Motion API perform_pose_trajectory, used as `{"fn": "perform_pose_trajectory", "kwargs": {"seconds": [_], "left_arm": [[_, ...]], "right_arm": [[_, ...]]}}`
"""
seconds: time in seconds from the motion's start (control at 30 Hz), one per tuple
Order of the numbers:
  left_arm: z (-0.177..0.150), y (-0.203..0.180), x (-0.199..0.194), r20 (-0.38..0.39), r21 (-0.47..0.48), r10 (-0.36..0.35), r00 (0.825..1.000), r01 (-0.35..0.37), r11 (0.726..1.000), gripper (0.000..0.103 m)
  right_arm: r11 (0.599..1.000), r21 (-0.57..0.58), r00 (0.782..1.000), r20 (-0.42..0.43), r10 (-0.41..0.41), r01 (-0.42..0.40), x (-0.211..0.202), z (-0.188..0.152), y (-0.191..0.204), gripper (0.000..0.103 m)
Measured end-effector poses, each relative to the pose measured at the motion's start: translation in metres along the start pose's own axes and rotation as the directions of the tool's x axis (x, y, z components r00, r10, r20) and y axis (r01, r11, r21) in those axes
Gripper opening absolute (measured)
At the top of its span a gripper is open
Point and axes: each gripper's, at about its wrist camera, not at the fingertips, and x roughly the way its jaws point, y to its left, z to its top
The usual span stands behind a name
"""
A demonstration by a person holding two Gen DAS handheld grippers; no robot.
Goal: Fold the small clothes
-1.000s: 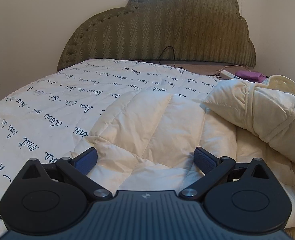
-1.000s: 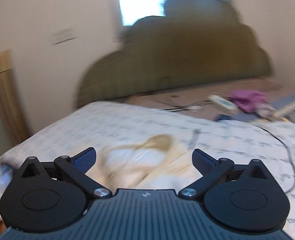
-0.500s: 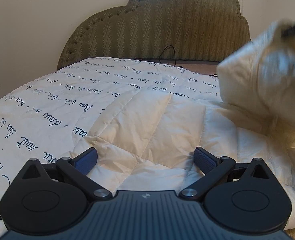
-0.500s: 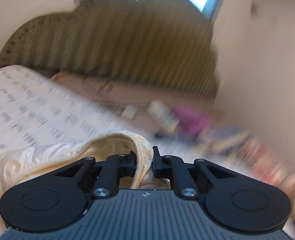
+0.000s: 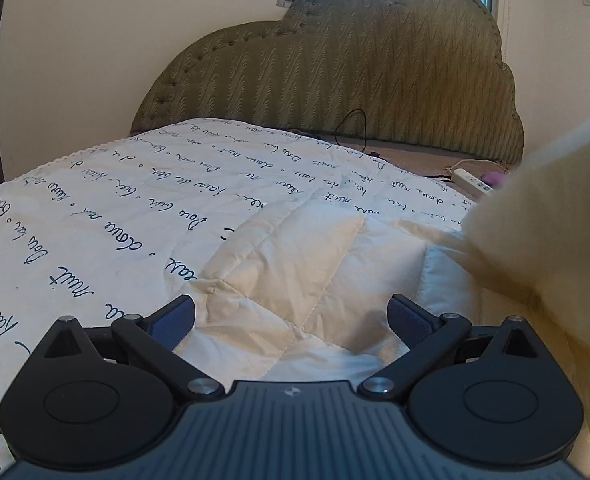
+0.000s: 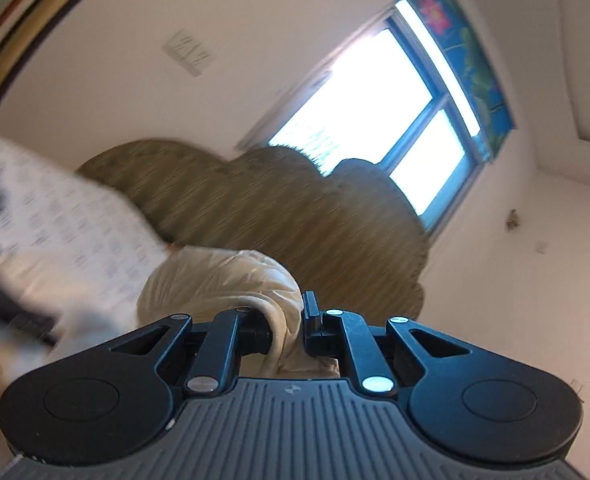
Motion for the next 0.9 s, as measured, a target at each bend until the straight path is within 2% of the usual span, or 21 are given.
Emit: {"fn": "perform_pose_trajectory", "kwargs": {"seconds": [0.2, 0.23, 0.27, 0.3, 0.33, 0.4, 0.43, 0.5, 0.57, 0.6, 0.67, 0.7, 0.73, 0.77, 0.8, 0.83, 0.87, 0.9], "left_arm": [[0.008, 0.013, -0.005, 0.019, -0.06, 0.026, 0.999, -0.025, 0.998, 0.103], [0.01, 0.016, -0.007, 0.024, -0.077, 0.031, 0.999, -0.029, 0.997, 0.103], [0.012, 0.02, -0.008, 0.028, -0.092, 0.032, 0.999, -0.029, 0.995, 0.103], [0.014, 0.023, -0.009, 0.031, -0.106, 0.027, 0.999, -0.024, 0.994, 0.103], [0.016, 0.025, -0.01, 0.033, -0.116, 0.019, 0.999, -0.015, 0.993, 0.103], [0.018, 0.026, -0.011, 0.035, -0.121, -0.005, 0.999, 0.01, 0.993, 0.103], [0.018, 0.025, -0.012, 0.036, -0.116, -0.016, 0.999, 0.02, 0.993, 0.103], [0.017, 0.019, -0.014, 0.044, -0.086, -0.044, 0.998, 0.048, 0.995, 0.103], [0.015, 0.009, -0.015, 0.046, -0.034, -0.06, 0.997, 0.061, 0.998, 0.103], [0.013, 0.004, -0.016, 0.044, -0.007, -0.067, 0.997, 0.067, 0.998, 0.103], [0.009, -0.004, -0.016, 0.039, 0.032, -0.079, 0.996, 0.078, 0.996, 0.103], [0.008, -0.007, -0.016, 0.033, 0.053, -0.086, 0.996, 0.084, 0.995, 0.103], [0.007, -0.01, -0.015, 0.029, 0.069, -0.087, 0.996, 0.085, 0.994, 0.103], [0.006, -0.012, -0.014, 0.024, 0.082, -0.084, 0.996, 0.082, 0.993, 0.103], [0.005, -0.014, -0.012, 0.018, 0.095, -0.077, 0.997, 0.075, 0.993, 0.103], [0.004, -0.015, -0.011, 0.009, 0.107, -0.07, 0.998, 0.068, 0.992, 0.103], [0.003, -0.015, -0.009, 0.001, 0.113, -0.064, 0.998, 0.064, 0.992, 0.103], [0.002, -0.016, -0.008, -0.008, 0.114, -0.061, 0.998, 0.061, 0.992, 0.103]], "right_arm": [[0.995, 0.026, 0.993, -0.07, 0.097, -0.095, -0.044, -0.014, 0.052, 0.016], [0.992, 0.032, 0.989, -0.082, 0.126, -0.123, -0.049, -0.017, 0.058, 0.025], [0.984, 0.039, 0.979, -0.101, 0.176, -0.173, -0.054, -0.019, 0.064, 0.032], [0.972, 0.045, 0.964, -0.127, 0.234, -0.23, -0.059, -0.021, 0.071, 0.048], [0.955, 0.058, 0.944, -0.141, 0.297, -0.292, -0.064, -0.022, 0.074, 0.057], [0.908, 0.114, 0.896, -0.151, 0.417, -0.403, -0.076, -0.017, 0.074, 0.058], [0.889, 0.151, 0.881, -0.14, 0.452, -0.432, -0.082, -0.013, 0.071, 0.058], [0.851, 0.254, 0.868, -0.071, 0.491, -0.46, -0.09, 0.001, 0.052, 0.058], [0.83, 0.386, 0.9, 0.003, 0.436, -0.403, -0.087, 0.011, 0.027, 0.06], [0.816, 0.453, 0.918, 0.013, 0.395, -0.358, -0.082, 0.013, 0.017, 0.065], [0.792, 0.549, 0.942, -0.025, 0.336, -0.268, -0.062, 0.011, 0.006, 0.065], [0.801, 0.561, 0.948, -0.083, 0.306, -0.209, -0.05, 0.009, 0.008, 0.065], [0.817, 0.556, 0.947, -0.156, 0.283, -0.153, -0.04, 0.004, 0.013, 0.066], [0.834, 0.541, 0.934, -0.229, 0.274, -0.112, -0.031, -0.002, 0.021, 0.065], [0.846, 0.526, 0.916, -0.293, 0.273, -0.084, -0.024, -0.01, 0.027, 0.065], [0.855, 0.515, 0.889, -0.361, 0.282, -0.062, -0.016, -0.019, 0.034, 0.063], [0.852, 0.522, 0.865, -0.404, 0.298, -0.05, -0.012, -0.027, 0.039, 0.063], [0.839, 0.543, 0.852, -0.421, 0.312, -0.039, -0.011, -0.033, 0.04, 0.062]]}}
